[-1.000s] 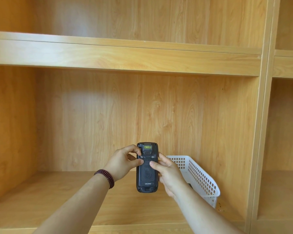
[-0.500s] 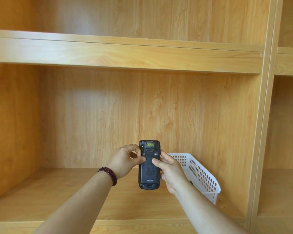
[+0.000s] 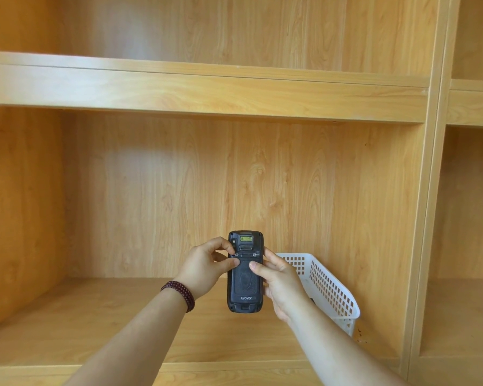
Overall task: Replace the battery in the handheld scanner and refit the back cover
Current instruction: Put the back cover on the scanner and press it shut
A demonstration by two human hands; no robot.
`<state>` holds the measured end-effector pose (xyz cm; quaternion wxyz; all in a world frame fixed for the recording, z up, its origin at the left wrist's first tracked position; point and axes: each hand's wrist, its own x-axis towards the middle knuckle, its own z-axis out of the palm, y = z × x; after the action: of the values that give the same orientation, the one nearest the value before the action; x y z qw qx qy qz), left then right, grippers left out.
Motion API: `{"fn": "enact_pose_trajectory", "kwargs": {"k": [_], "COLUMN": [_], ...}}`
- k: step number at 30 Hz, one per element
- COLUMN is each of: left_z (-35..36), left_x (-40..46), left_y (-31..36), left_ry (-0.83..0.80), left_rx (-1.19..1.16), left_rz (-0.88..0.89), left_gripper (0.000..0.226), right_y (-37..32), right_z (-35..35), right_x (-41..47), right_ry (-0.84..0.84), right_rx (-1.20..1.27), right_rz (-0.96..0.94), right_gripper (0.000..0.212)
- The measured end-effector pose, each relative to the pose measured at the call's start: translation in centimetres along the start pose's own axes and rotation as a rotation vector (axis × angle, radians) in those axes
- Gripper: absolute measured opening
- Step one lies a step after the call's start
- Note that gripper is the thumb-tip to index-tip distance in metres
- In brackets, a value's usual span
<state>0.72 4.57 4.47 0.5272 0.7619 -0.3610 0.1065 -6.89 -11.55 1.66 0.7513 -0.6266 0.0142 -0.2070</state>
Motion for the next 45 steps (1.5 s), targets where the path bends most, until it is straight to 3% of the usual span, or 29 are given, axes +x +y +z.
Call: {"fn": "enact_pose_trajectory", "kwargs": {"k": [6,13,20,24,32,36,40,45], "left_z": [0.0,0.0,-0.2,-0.1,0.6,0.8,0.2,0.2], "left_x": [0.0,0.0,-0.3,-0.9,-0.7,-0.7,-0.7,-0.6], "left_y": [-0.3,-0.1,0.9,1.1,1.4,1.1,0.6,-0.1], "left_ry": [-0.027,-0.014,-0.016,-0.216,-0.179,-0.190,-0.391,-0.365], "left_rx": [-0.089,-0.057,-0.496,-0.407,-0.445,-0.461,-0.452,-0.456], "left_rz": [-0.095,-0.034,-0.198,-0.327,-0.359,-0.362,-0.390,-0.382], "left_gripper": [0.014,0.020,0.038,0.036,0.024,0.028,0.048,0.050], "right_y": [0.2,-0.1,-0.7,-0.8,-1.1,-1.2,-1.2,-1.1], "right_z": [0.1,0.2,0.4,0.6,0.7,0.7,0.4,-0.3], "right_x": [-0.2,-0.3,-0.3,-0.3,-0.4,-0.2,0.0,0.3], "right_ry": [-0.001,-0.015,-0.035,-0.046,-0.041,-0.021,-0.016,-0.159], "right_rx": [-0.004,-0.011,0.005,0.001,-0.065,-0.070,-0.068,-0.050], "right_rz": [-0.002,-0.013,-0.022,-0.020,-0.025,-0.027,-0.015,0.039], "right_gripper": [0.050,0.053,0.049,0.048,0.018,0.016,0.015,0.030]}}
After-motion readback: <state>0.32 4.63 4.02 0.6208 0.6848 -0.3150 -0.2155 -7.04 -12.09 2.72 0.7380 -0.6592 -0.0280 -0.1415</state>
